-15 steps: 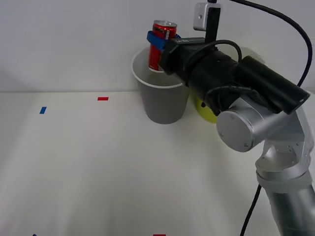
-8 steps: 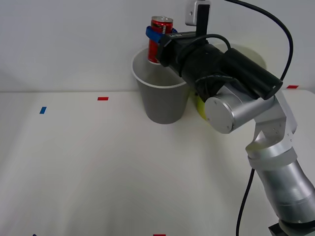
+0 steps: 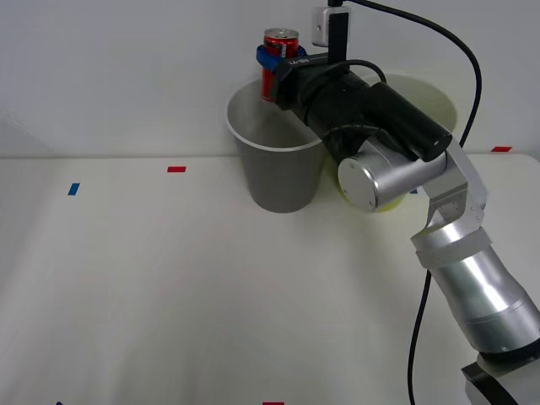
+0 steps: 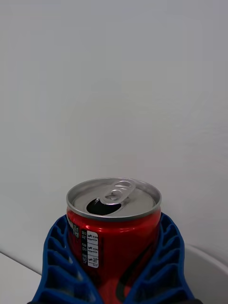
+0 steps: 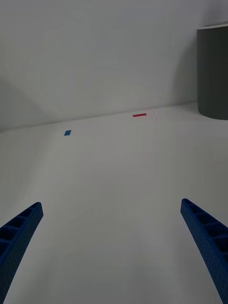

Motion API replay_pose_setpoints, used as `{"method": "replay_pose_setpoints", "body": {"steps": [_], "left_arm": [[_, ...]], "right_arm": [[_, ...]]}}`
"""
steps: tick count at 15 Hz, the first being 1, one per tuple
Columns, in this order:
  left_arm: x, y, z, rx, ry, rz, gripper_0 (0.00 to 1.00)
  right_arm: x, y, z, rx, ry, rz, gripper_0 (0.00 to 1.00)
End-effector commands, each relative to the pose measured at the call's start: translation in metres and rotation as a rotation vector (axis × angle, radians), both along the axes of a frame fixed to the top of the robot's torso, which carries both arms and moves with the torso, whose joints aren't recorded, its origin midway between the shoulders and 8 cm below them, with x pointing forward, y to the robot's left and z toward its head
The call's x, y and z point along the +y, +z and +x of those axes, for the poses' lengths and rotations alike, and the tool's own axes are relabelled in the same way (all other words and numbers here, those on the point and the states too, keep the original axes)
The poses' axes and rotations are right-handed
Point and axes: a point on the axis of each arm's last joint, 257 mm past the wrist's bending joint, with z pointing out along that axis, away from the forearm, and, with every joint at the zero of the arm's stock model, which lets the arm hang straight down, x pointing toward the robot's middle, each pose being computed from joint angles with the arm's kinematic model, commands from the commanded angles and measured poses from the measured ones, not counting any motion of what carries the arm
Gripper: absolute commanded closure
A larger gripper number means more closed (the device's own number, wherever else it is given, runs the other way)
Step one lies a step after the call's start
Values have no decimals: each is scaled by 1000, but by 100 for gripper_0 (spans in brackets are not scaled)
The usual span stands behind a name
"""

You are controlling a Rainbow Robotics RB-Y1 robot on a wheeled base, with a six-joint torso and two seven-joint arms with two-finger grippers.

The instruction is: Put cans in the gray bin and PET bottles in the light green bin.

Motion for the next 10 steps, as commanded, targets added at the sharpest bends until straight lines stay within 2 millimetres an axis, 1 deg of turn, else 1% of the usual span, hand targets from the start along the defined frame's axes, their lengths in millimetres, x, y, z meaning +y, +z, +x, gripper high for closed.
{"method": "replay_pose_setpoints", "body": {"steps": [1,3,6,7,8,9,10], "left_arm": [[0,0,0,0,0,0,0],[0,0,0,0,0,0,0],[0,0,0,0,0,0,0],[0,0,0,0,0,0,0],[0,0,0,0,0,0,0],[0,0,0,0,0,0,0],[0,0,0,0,0,0,0]], "right_arm": [[-2,-5,7,-7,-18,-14,100],[-3,-5,15,-29,-35,-28,100],[-7,-5,17,-35,-46,-26,100],[-8,-5,17,-33,-45,-22,87],[-7,-5,17,-26,-41,-10,58],[-7,-5,17,-22,-39,-4,33],[-7,-5,17,-20,-37,0,17]]}}
